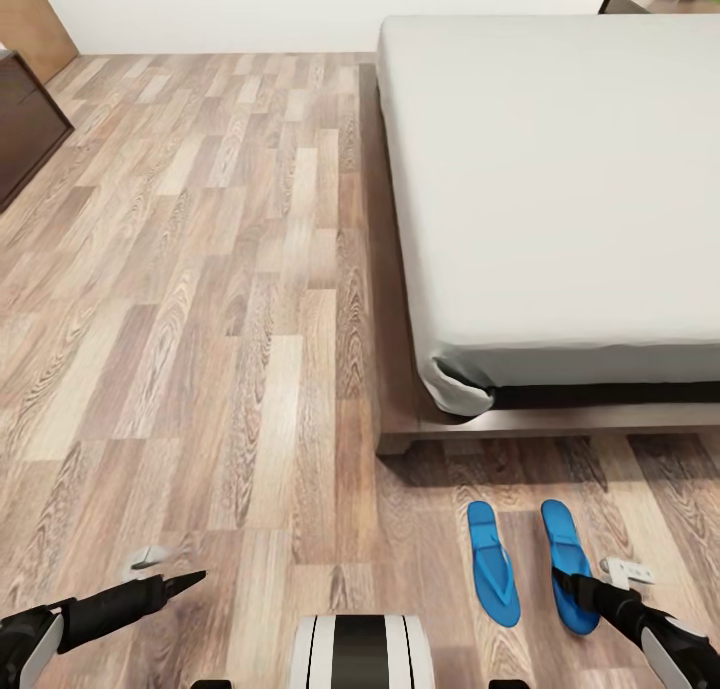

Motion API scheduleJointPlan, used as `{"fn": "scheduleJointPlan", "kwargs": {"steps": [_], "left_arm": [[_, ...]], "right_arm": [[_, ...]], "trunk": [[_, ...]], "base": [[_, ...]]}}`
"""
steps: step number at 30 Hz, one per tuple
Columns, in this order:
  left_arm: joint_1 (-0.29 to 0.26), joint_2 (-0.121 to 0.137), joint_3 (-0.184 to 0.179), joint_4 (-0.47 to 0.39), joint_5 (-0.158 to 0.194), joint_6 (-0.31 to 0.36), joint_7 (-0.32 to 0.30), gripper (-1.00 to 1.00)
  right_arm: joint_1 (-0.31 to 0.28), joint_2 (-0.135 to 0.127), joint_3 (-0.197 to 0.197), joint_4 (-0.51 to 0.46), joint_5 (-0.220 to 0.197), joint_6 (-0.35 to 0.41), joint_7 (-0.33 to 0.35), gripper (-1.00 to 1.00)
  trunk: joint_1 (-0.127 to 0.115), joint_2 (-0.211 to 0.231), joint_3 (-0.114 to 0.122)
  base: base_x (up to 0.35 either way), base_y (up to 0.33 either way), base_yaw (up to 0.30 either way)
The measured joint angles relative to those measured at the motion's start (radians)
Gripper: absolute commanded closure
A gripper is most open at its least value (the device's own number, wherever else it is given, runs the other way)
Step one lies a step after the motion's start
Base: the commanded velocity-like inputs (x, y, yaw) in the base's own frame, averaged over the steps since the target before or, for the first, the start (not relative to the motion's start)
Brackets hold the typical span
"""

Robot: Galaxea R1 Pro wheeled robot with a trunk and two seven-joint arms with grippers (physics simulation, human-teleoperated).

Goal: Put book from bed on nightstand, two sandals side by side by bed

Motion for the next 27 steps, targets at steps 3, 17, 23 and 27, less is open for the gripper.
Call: {"fn": "scheduleJointPlan", "kwargs": {"steps": [3, 17, 23, 27], "left_arm": [[0.0, 0.0, 0.0, 0.0, 0.0, 0.0, 0.0, -1.0], [0.0, -0.002, -0.002, 0.001, 0.0, 0.0, 0.0, -1.0], [0.0, -0.009, -0.001, 0.001, 0.0, 0.0, 0.002, -1.0], [0.0, -0.013, -0.001, 0.001, 0.0, 0.0, 0.002, -1.0]], "right_arm": [[0.0, 0.0, 0.0, 0.0, 0.0, -0.011, -0.001, 1.0], [0.001, 0.0, 0.013, 0.0, 0.033, -0.137, -0.238, 1.0], [0.001, 0.001, 0.02, -0.001, 0.09, -0.141, -0.259, 1.0], [0.001, 0.001, 0.021, -0.001, 0.096, -0.142, -0.261, 1.0]], "trunk": [[0.0, 0.0, 0.0], [0.0, 0.0, 0.0], [0.0, 0.0, 0.0], [0.0, 0.0, 0.0]], "base": [[0.0, 0.107, 0.0], [0.0, 0.005, 0.0], [0.0, 0.0, 0.0], [0.0, 0.0, 0.0]]}}
